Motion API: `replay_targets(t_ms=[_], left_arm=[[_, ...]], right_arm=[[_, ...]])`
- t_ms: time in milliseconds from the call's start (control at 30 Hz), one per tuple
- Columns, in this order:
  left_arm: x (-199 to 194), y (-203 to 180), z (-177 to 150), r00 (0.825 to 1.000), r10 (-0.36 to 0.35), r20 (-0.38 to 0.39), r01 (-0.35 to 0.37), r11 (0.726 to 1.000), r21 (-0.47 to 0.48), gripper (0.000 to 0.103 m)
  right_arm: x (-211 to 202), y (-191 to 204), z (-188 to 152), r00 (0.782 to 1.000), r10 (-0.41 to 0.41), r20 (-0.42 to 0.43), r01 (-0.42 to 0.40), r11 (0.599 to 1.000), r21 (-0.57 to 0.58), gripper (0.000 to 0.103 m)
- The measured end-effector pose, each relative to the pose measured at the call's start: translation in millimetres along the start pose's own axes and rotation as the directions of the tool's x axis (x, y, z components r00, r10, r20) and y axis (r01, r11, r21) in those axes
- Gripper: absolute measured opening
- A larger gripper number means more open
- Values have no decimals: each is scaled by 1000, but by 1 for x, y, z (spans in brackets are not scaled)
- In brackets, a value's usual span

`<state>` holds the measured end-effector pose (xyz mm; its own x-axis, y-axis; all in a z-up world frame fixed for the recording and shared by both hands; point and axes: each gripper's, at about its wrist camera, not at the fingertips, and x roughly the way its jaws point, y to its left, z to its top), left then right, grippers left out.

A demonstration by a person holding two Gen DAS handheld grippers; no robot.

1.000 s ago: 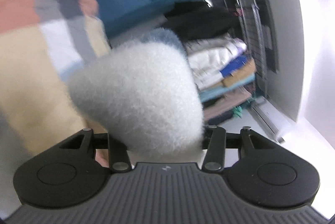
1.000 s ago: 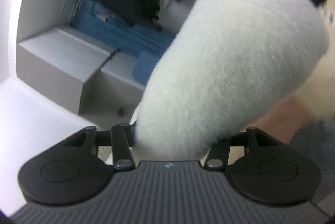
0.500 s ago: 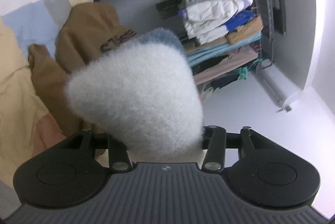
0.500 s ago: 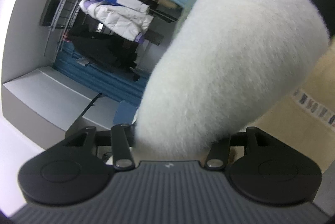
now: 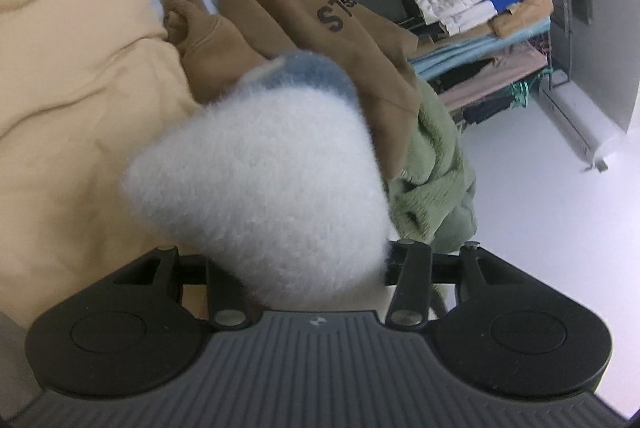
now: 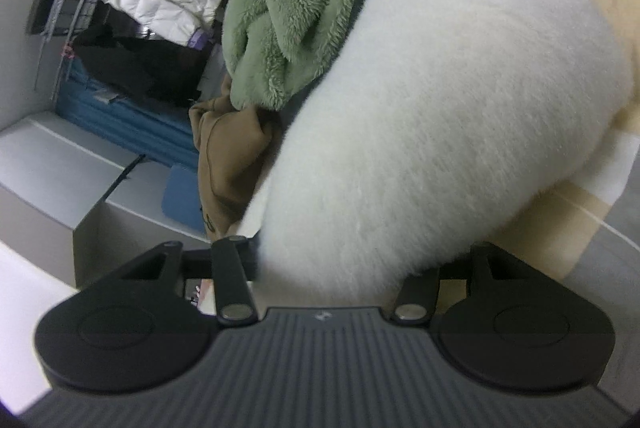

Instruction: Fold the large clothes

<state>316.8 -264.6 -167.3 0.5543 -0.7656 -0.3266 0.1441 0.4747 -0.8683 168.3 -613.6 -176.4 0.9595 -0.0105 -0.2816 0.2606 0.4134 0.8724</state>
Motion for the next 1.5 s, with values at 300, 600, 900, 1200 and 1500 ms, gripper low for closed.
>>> replay_targets(t_ms=[300, 600, 900, 1200, 1500], left_arm=[[-3, 12, -4, 1000, -2, 18, 2, 1000, 19, 53], [-21, -9, -3, 993, 99, -57, -94, 991, 94, 78], [-80, -69, -21, 979, 196, -61, -164, 924, 345, 78], [-179, -176, -24, 991, 130, 28, -123, 813, 569, 78], [-282, -247, -53, 992, 62, 106, -119, 689, 715, 78]], right_arm=[[1, -20, -12, 999, 41, 16, -40, 999, -14, 57], [-13, -17, -15, 999, -36, -25, 38, 995, 92, 64], [-78, 18, -34, 995, -91, -44, 90, 996, -6, 68], [-149, 122, -27, 999, 27, 26, -21, 981, -191, 69], [-226, 214, -45, 990, 120, 70, -82, 913, -399, 69]])
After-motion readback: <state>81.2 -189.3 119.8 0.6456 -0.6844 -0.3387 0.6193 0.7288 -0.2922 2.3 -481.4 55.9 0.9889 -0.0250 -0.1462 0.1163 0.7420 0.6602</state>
